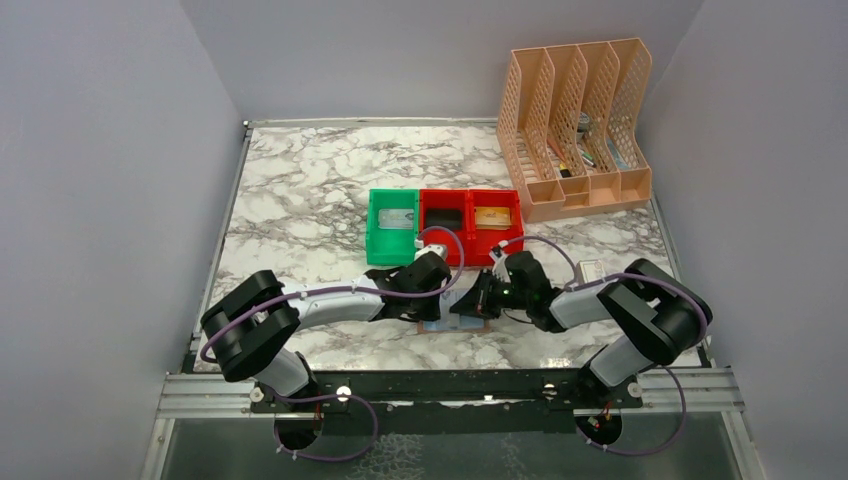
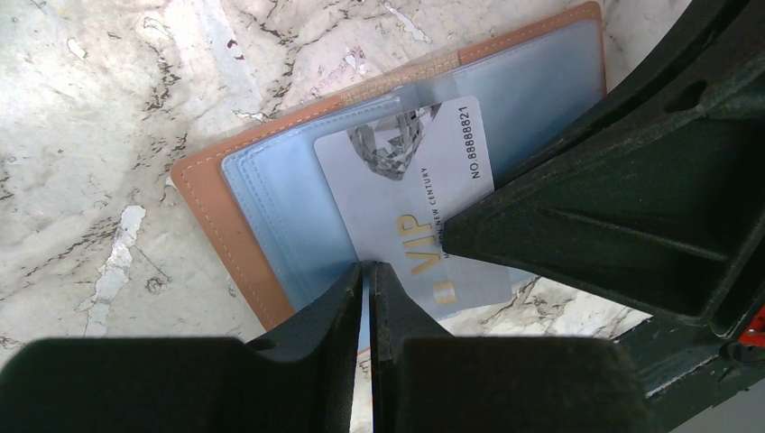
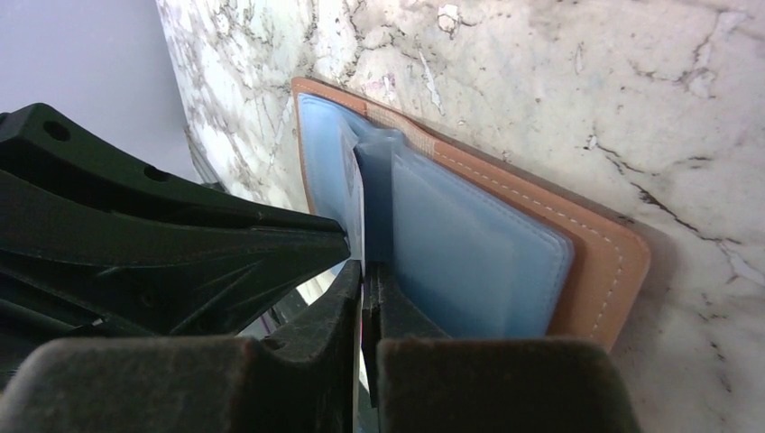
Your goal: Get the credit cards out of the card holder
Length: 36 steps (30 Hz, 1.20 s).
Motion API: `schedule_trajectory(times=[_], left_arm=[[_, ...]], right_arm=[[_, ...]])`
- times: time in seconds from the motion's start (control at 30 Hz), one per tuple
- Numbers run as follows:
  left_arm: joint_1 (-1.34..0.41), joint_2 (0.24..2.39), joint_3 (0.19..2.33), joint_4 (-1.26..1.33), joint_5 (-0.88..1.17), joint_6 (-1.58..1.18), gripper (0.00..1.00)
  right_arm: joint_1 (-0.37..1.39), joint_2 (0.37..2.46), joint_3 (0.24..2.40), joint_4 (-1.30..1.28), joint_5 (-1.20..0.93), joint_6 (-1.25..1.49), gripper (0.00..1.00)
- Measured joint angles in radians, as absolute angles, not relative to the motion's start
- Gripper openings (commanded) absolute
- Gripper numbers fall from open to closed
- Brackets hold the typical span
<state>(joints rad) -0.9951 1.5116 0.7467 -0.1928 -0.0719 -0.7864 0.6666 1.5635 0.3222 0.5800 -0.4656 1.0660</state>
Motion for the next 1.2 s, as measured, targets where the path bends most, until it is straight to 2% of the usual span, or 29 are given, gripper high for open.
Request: schedule_trajectory(times=[0.53,0.93,1.07,1.2], left_arm=[[-0.995,1.512,0.747,-0.192,-0.072,-0.786,0.11],[-0.995,1.504,0.747,-0.206,-0.078,-0.786,0.15],[-0.995,1.497,0.751,-0.219,-0.086,-0.782,0.26],[-0.995,1.448,0.751,-0.247,-0.115,-0.779,0.43]], right_arm=[[0.666,1.346,0.318,0.372,-0.385,1.019,0.01],[0.666,1.180,0.319,0.210,-0.277,0.925,0.01],[0.666,1.137,0.319,0.174,-0.236,0.892,0.01],[0.666,1.065,0.318,0.187,-0.229,0.862,0.01]])
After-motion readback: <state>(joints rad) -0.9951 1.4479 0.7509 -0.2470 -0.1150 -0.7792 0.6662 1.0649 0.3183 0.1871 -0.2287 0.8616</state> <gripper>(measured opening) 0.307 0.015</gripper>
